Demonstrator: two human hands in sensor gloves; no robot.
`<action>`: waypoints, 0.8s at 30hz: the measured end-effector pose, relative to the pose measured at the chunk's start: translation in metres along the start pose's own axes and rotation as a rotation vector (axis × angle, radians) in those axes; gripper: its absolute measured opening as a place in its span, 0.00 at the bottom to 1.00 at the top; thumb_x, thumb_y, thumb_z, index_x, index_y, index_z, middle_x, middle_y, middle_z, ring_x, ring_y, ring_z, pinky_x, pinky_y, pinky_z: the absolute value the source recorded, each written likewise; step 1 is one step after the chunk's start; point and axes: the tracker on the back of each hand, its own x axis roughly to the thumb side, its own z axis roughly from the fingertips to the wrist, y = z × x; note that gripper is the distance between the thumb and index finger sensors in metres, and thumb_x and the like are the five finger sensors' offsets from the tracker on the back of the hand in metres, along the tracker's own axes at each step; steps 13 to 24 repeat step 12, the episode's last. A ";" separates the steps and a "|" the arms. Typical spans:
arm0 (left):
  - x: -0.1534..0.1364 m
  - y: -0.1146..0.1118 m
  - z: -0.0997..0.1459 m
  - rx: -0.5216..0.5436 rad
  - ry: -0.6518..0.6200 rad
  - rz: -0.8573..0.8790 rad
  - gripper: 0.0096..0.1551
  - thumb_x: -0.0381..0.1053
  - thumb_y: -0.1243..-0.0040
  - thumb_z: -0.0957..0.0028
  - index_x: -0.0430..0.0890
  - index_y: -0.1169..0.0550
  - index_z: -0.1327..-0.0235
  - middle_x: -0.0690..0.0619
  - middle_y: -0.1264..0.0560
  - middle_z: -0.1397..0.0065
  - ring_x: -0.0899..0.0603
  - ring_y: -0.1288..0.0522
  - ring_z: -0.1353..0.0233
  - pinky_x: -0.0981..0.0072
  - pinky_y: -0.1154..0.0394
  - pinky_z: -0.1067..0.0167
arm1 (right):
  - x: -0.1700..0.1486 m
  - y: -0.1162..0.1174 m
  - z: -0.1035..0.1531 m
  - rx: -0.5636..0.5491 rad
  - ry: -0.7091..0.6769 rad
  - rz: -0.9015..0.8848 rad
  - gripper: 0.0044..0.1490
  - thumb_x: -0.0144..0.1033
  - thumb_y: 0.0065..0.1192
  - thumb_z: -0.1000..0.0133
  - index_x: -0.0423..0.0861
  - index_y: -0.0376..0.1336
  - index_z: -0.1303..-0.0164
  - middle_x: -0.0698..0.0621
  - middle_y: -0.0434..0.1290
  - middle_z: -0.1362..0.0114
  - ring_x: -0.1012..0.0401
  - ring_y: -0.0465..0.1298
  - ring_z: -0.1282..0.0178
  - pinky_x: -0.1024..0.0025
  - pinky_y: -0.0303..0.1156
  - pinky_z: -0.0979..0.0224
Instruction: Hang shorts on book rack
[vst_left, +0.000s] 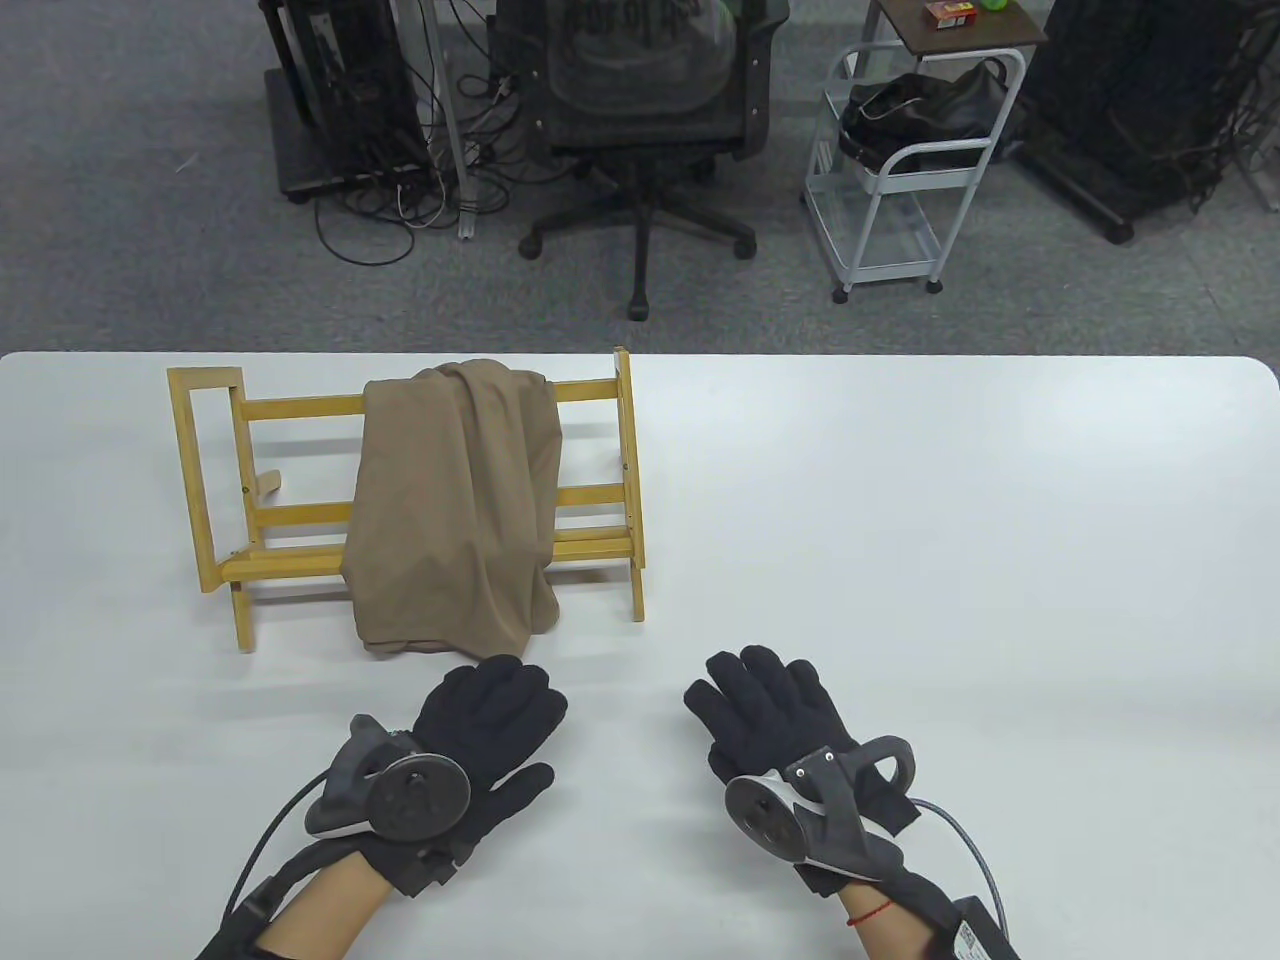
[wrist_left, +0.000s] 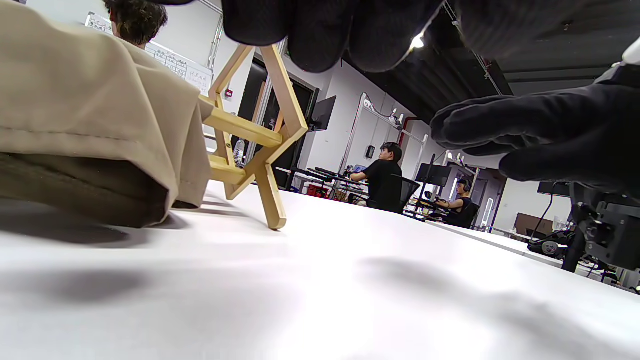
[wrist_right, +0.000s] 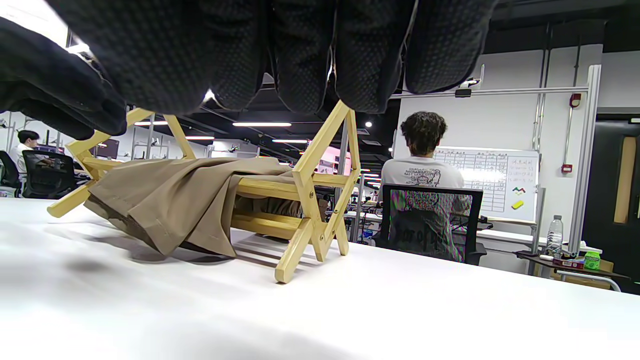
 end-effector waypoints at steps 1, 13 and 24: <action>0.000 0.000 0.000 0.000 0.000 0.001 0.37 0.65 0.48 0.48 0.54 0.32 0.24 0.50 0.36 0.17 0.35 0.41 0.17 0.33 0.44 0.28 | 0.000 0.000 0.000 0.000 -0.001 0.001 0.36 0.56 0.62 0.51 0.65 0.60 0.30 0.58 0.62 0.16 0.52 0.65 0.16 0.51 0.64 0.17; 0.000 0.000 0.000 0.001 0.002 0.005 0.37 0.65 0.48 0.48 0.54 0.32 0.24 0.50 0.36 0.17 0.34 0.41 0.17 0.33 0.44 0.29 | 0.000 0.001 0.000 -0.001 0.002 -0.002 0.36 0.55 0.62 0.51 0.65 0.60 0.30 0.58 0.62 0.16 0.53 0.65 0.16 0.51 0.64 0.18; 0.000 0.000 0.000 0.001 0.002 0.005 0.37 0.65 0.48 0.48 0.54 0.32 0.24 0.50 0.36 0.17 0.34 0.41 0.17 0.33 0.44 0.29 | 0.000 0.001 0.000 -0.001 0.002 -0.002 0.36 0.55 0.62 0.51 0.65 0.60 0.30 0.58 0.62 0.16 0.53 0.65 0.16 0.51 0.64 0.18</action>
